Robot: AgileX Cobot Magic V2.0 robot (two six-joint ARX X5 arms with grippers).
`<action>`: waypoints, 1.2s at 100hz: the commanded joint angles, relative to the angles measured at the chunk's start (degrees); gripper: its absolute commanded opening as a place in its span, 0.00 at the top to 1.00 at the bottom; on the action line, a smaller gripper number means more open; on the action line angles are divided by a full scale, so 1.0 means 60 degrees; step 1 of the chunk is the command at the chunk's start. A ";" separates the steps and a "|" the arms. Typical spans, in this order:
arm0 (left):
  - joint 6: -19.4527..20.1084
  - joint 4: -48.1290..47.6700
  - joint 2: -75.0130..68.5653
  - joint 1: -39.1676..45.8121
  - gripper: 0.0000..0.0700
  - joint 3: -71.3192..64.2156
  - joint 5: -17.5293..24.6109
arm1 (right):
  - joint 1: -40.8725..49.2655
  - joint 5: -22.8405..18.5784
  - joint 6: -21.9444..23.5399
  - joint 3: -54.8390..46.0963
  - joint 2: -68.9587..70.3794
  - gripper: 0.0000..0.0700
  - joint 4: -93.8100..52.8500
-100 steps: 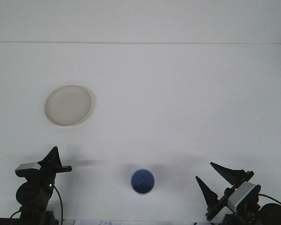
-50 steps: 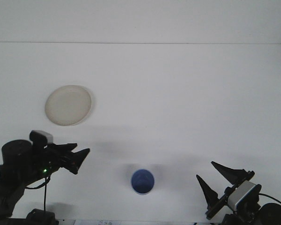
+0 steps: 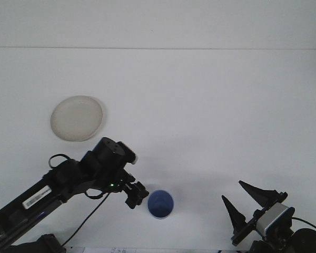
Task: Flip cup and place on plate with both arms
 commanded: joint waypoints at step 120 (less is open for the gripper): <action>0.1457 -0.1749 0.1963 -0.0062 0.99 0.2510 -0.2750 | 0.0087 0.0022 -0.0033 0.0066 0.0040 0.38 -0.0062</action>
